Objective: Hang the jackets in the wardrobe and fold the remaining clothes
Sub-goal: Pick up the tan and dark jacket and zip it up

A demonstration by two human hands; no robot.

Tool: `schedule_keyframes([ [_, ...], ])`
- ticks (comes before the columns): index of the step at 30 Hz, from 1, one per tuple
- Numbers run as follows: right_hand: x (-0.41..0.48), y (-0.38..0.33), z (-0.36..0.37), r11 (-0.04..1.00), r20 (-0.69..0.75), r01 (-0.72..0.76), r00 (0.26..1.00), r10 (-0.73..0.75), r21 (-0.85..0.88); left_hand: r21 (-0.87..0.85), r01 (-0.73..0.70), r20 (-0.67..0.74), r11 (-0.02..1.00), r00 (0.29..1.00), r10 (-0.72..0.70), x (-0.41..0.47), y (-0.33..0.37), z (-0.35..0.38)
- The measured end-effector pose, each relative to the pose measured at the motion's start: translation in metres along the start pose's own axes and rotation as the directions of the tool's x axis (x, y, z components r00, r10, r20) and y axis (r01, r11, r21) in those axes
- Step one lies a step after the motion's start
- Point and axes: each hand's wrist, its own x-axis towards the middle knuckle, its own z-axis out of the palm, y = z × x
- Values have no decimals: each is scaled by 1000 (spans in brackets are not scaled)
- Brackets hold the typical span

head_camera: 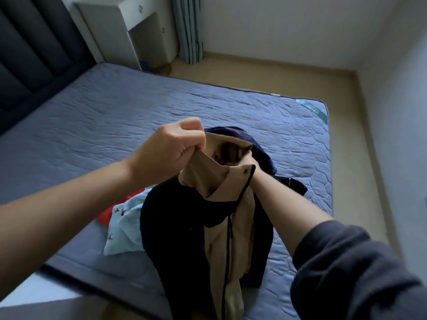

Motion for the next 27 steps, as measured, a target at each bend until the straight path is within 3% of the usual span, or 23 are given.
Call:
schedule_keyframes([
  [4,-62,-31,-16,979,16,196,981,-196,-52,84,67,-43,994,997,-63,-11,55,-55],
  [9,-180,-64,-39,867,93,364,904,-416,341,168,297,-151,940,950,-274,-64,121,-125],
  [13,-280,-80,-56,742,194,315,837,-511,592,180,496,-431,850,816,-385,-116,180,-164],
  [17,-376,-91,-60,626,267,202,776,-571,753,33,705,-629,708,566,-534,-178,248,-192],
  [21,-466,-105,-53,570,341,133,685,-644,811,-157,904,-663,397,201,-721,-246,317,-210],
  [24,-533,-108,-39,569,416,102,580,-701,816,-386,893,-652,232,-86,-753,-292,368,-221],
  [27,-597,-97,-17,619,510,117,461,-726,776,-662,738,-520,129,-328,-789,-337,418,-230],
])
